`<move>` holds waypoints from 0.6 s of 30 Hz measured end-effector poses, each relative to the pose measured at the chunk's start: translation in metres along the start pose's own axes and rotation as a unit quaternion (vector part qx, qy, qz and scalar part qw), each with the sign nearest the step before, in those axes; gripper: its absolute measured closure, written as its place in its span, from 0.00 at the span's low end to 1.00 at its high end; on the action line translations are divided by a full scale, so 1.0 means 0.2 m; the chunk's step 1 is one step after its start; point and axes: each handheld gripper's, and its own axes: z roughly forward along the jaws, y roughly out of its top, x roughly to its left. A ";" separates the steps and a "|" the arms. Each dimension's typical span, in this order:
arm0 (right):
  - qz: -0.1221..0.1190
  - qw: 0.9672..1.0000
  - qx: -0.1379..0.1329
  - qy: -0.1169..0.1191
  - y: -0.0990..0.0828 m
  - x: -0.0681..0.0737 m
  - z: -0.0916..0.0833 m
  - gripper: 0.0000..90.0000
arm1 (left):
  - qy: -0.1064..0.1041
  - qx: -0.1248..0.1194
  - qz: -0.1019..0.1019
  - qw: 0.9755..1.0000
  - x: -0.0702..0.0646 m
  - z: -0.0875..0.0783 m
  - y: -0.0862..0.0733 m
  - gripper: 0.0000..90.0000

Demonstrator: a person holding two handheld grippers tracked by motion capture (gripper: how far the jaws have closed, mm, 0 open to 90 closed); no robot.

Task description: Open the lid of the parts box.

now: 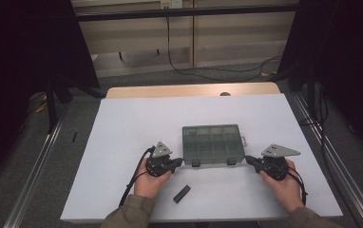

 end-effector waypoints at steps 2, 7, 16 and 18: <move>-0.003 1.000 -0.002 -0.001 0.00 0.00 0.00 1.00 | 0.000 0.002 0.002 1.000 0.00 0.00 0.00 1.00; -0.002 1.000 -0.004 0.002 0.00 0.00 0.00 1.00 | 0.000 0.001 0.002 1.000 0.00 0.00 0.00 1.00; 0.006 1.000 -0.014 0.009 0.01 0.00 -0.01 1.00 | -0.002 -0.010 -0.004 1.000 -0.01 0.00 0.01 1.00; 0.010 1.000 -0.017 0.008 0.01 0.00 -0.01 1.00 | -0.002 -0.013 -0.003 1.000 -0.01 -0.01 0.01 1.00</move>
